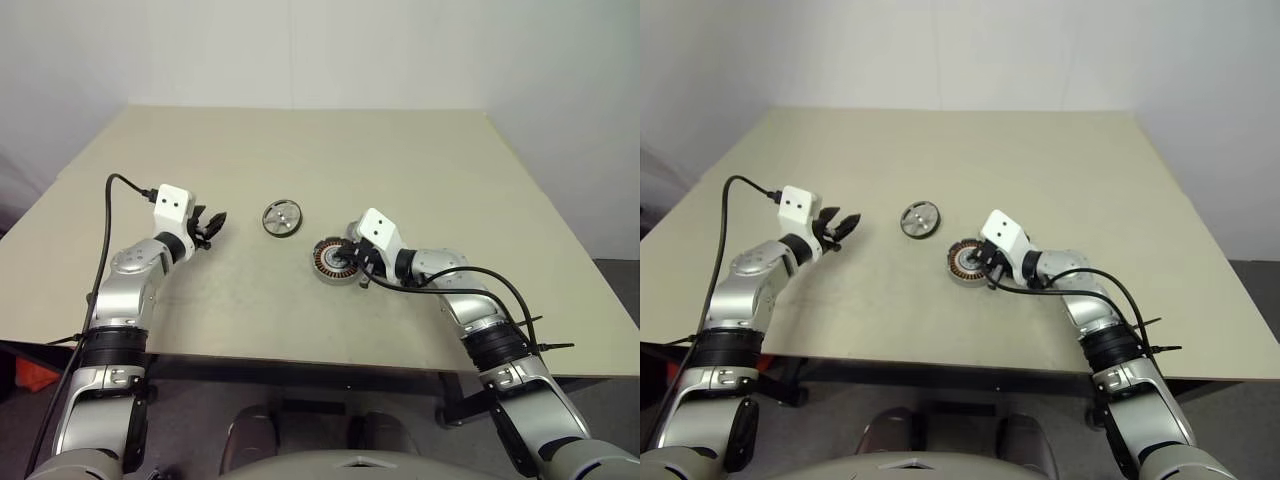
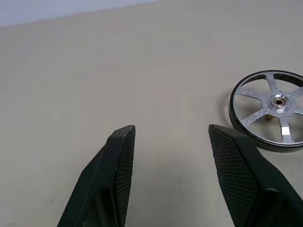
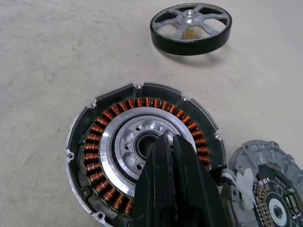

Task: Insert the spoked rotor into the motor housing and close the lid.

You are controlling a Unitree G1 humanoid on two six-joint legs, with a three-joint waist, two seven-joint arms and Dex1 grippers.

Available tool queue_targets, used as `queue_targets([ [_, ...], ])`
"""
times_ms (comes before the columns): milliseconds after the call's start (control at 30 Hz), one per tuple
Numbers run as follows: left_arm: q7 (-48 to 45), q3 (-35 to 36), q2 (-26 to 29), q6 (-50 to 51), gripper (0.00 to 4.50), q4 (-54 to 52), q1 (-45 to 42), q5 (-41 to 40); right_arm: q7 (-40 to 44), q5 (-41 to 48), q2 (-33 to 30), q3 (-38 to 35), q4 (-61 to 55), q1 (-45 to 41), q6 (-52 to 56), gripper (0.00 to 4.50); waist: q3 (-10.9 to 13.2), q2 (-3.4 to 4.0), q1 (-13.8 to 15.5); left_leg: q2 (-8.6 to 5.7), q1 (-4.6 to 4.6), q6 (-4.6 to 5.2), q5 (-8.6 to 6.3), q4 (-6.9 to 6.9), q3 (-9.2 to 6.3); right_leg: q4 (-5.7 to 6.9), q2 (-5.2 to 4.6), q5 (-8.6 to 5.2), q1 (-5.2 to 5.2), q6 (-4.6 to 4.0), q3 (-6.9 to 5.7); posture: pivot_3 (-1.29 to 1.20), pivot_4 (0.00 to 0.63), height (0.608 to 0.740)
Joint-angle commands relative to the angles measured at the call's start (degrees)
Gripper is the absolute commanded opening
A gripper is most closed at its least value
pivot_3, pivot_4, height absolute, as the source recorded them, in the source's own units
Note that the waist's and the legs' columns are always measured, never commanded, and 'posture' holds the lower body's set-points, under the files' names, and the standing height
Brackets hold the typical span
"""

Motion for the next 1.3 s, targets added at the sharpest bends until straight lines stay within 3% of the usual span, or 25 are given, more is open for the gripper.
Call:
queue_targets([
  [33,0.36,0.90,0.54,-0.68,2.61,-2.50,-0.65,-0.27,-0.18,0.05,-0.12,-0.39,-0.84,-1.31,0.11,0.14,0.00,0.00,0.00,0.00,0.00,0.00,0.00,0.00,0.00,0.00,0.00,0.00,0.01,0.00,0.00,0.00,0.000,0.740],
  [367,0.79,0.65,-0.65,-0.10,2.61,-2.97,-0.79,-0.86,-0.77,1.64,0.34,-2.44,-3.03,-5.23,-0.50,0.14,0.00,0.00,0.00,0.00,-0.02,0.00,0.00,0.00,0.00,0.00,0.00,0.00,-0.01,0.00,0.00,0.00,0.000,0.740],
  [733,3.51,-0.13,-5.36,4.24,2.61,-5.18,-0.93,-2.13,-6.16,3.96,6.15,-5.31,-0.38,-9.31,3.38,0.14,0.01,-0.01,0.05,0.00,-0.04,0.00,0.00,0.00,0.00,-0.01,0.00,0.00,-0.02,0.00,0.00,0.00,0.000,0.740],
  [1267,11.02,-1.51,-14.51,8.87,2.61,15.12,-16.28,0.12,-6.11,3.65,5.71,-5.37,-1.75,-8.66,4.39,0.14,0.03,-0.05,0.24,-0.02,-0.11,-0.04,0.03,0.00,-0.02,-0.05,0.01,0.00,-0.06,0.00,0.00,0.00,0.000,0.740],
  [1300,11.07,-1.58,-14.52,9.05,2.96,15.98,-16.82,0.29,-6.16,3.64,5.68,-5.39,-1.85,-8.62,4.43,0.00,0.03,-0.05,0.24,-0.02,-0.11,-0.02,0.02,-0.01,-0.02,-0.05,0.01,0.00,-0.07,0.00,-0.01,0.00,0.000,0.740],
])
